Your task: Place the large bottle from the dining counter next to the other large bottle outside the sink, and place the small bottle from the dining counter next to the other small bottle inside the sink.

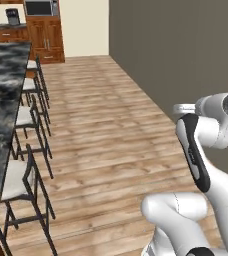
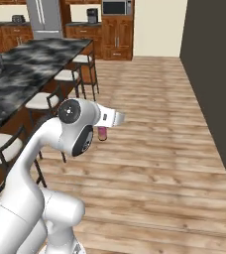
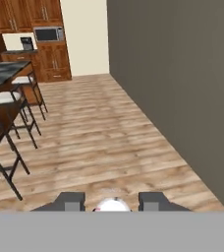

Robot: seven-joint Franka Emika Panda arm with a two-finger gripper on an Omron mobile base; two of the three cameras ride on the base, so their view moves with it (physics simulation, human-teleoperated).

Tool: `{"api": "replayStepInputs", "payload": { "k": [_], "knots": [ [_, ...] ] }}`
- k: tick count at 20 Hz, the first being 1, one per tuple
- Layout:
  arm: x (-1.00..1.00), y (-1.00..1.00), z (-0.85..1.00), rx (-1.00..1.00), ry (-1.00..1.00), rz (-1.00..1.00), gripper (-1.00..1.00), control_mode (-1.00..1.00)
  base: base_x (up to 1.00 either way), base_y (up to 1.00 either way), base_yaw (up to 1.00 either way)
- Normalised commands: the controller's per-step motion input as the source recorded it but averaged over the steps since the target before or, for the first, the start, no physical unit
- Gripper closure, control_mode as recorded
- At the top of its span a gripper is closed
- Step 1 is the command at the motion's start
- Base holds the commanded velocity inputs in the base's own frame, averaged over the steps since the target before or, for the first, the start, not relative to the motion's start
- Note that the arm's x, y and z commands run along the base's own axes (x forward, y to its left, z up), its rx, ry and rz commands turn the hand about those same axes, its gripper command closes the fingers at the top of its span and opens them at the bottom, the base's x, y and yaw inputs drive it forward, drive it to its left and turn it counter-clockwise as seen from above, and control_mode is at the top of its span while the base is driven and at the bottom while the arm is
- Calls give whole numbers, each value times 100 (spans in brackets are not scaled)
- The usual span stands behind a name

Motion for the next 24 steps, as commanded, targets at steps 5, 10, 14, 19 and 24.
{"api": "replayStepInputs", "payload": {
  "k": [5, 10, 14, 19, 24],
  "knots": [
    [0, 0, 0, 0, 0, 0, 100, 100, -100, 60, 3],
    [0, 0, 0, 0, 0, 0, 100, 100, -100, 92, 9],
    [0, 0, 0, 0, 0, 0, 100, 100, -98, 98, 10],
    [0, 0, 0, 0, 0, 0, 100, 100, -94, 100, 6],
    [0, 0, 0, 0, 0, 0, 100, 100, -71, 36, -26]
  ]
}}
